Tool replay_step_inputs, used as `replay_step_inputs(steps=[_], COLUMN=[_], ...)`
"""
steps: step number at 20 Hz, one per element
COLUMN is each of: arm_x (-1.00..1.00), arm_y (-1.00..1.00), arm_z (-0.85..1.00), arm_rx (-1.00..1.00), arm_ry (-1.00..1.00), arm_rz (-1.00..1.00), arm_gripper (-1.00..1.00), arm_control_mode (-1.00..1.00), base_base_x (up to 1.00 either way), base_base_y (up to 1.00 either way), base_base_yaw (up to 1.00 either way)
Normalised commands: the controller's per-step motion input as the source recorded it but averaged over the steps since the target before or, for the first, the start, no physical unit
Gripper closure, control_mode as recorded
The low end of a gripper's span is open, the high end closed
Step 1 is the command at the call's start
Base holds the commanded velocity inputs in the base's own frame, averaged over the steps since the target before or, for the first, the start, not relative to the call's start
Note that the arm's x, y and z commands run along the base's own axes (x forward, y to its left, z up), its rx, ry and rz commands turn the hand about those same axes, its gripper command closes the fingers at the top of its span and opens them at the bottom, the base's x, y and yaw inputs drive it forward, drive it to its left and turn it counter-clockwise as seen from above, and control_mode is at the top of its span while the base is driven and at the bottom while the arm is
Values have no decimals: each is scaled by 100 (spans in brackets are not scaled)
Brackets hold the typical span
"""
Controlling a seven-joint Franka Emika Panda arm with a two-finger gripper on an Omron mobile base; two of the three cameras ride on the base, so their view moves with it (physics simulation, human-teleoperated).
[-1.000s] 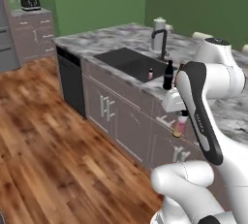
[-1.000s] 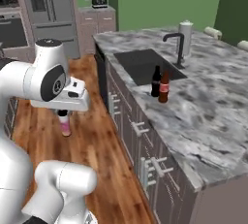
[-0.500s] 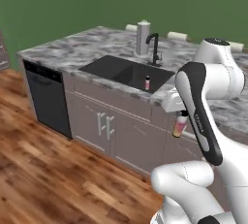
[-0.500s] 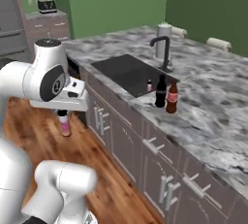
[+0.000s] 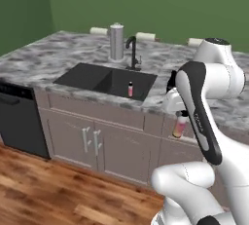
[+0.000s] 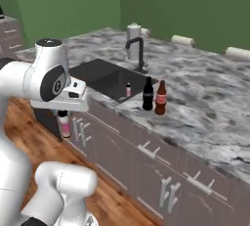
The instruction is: Place the large bottle from the dining counter next to the other large bottle outside the sink, and place the small bottle from the dining counter next to the other small bottle inside the sink.
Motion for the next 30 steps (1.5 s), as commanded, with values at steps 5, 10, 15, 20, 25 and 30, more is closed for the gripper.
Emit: replay_step_inputs(steps=[5, 10, 15, 20, 25, 30], arm_x=[0, 0, 0, 0, 0, 0], arm_y=[0, 0, 0, 0, 0, 0], arm_z=[0, 0, 0, 0, 0, 0], arm_rx=[0, 0, 0, 0, 0, 0], arm_ry=[0, 0, 0, 0, 0, 0], arm_rz=[0, 0, 0, 0, 0, 0], arm_gripper=[100, 100, 100, 100, 100, 100], arm_control_mode=[100, 100, 100, 100, 100, 100], base_base_x=[54, 83, 63, 45, 25, 40], base_base_y=[99, 100, 81, 42, 36, 65], base_base_yaw=[-53, -38, -33, -51, -54, -29])
